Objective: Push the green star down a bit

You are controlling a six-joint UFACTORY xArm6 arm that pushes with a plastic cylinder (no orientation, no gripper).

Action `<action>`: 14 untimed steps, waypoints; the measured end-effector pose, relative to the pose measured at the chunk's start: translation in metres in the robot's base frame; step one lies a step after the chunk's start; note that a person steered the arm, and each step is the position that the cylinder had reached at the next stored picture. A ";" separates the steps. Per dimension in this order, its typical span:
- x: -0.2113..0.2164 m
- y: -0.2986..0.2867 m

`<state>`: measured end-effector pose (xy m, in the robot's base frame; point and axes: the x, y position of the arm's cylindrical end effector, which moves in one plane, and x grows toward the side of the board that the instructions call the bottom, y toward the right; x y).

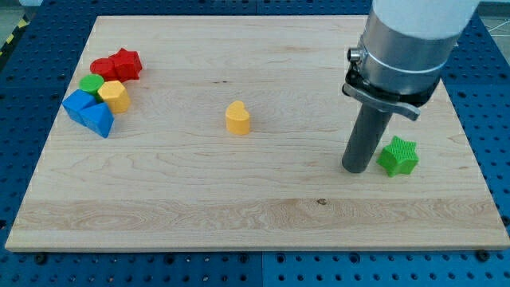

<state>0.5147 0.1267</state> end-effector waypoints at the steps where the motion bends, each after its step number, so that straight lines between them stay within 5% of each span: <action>1: -0.002 0.031; 4: 0.002 0.086; 6: -0.069 0.041; 7: -0.104 0.078; 10: -0.080 0.143; 14: 0.021 0.155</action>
<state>0.5359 0.2818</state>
